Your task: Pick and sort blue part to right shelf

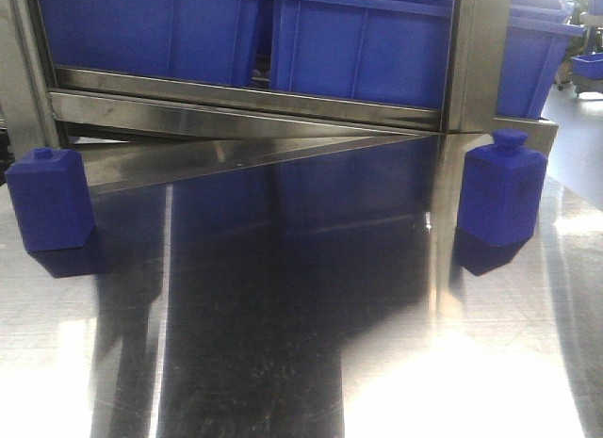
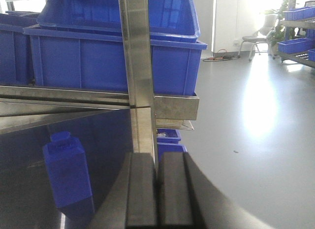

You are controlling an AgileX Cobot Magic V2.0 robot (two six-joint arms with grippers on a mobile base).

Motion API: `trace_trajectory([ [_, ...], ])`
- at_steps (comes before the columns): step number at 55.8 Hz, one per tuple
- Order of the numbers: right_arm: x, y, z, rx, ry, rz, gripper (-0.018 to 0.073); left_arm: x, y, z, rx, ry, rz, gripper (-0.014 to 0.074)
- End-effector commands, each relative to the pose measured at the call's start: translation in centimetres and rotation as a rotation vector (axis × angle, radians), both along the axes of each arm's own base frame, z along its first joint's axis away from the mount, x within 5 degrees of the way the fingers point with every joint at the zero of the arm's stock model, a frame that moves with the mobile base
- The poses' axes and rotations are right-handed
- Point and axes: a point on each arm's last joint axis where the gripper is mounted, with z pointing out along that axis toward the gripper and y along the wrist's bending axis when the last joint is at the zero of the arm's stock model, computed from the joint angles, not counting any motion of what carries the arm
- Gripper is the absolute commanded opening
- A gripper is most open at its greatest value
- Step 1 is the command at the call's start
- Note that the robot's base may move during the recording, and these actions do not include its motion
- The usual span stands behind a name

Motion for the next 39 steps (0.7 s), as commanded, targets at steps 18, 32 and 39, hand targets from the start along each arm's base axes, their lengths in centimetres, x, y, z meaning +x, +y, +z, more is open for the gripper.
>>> trace_trajectory([
  [18,-0.3,-0.1,1.2,-0.009,-0.117,-0.009,0.0034,4.7,-1.3,10.9,-0.01,0.325,-0.161,0.0227],
  [32,-0.3,-0.1,1.2,-0.009,-0.117,-0.009,0.0034,11.4,-5.0,11.7,0.049,0.579,-0.304,0.0454],
  [39,-0.3,-0.1,1.2,-0.009,-0.117,-0.009,0.0034,14.5,-6.3,11.8,0.063,0.718,-0.311,0.0519],
])
